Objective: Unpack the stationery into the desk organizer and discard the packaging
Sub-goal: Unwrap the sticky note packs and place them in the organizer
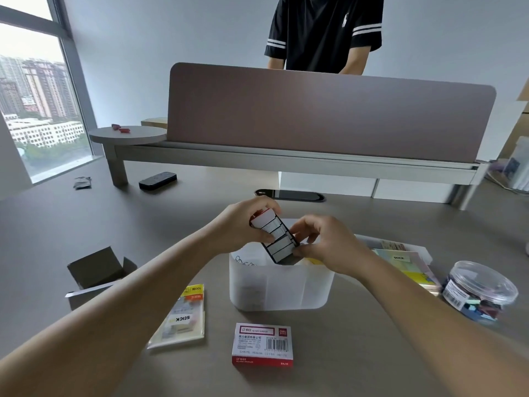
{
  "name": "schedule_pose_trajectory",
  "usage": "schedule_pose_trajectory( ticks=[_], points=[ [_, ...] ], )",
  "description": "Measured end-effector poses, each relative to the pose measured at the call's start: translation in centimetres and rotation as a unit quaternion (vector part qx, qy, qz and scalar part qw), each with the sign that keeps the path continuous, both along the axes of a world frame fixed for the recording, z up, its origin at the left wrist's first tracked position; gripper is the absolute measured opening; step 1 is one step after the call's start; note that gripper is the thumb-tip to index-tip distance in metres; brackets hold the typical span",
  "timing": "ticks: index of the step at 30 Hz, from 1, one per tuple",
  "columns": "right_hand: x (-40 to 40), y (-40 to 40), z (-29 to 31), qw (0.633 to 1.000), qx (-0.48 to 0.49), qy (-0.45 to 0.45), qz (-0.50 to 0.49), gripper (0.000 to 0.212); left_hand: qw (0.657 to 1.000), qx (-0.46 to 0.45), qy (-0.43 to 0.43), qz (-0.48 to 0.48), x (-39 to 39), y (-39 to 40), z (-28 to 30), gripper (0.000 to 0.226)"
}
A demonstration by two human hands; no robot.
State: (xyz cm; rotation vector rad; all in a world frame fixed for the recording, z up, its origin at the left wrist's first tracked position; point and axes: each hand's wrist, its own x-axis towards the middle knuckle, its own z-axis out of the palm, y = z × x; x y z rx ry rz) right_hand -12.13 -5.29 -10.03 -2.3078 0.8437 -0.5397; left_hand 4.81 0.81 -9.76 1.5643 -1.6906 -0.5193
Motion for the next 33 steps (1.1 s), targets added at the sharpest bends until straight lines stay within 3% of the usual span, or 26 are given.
schedule_pose_trajectory(
  ticks=[11,33],
  points=[
    [-0.31,0.19,-0.23,1.000,-0.004,-0.029,0.010,0.027,1.000,-0.006,0.026,-0.005,0.20,-0.23,-0.37,0.051],
    [-0.61,0.84,-0.33,0.999,0.013,-0.040,0.019,0.023,0.999,-0.011,-0.032,0.006,-0.29,0.47,-0.29,0.062]
  ],
)
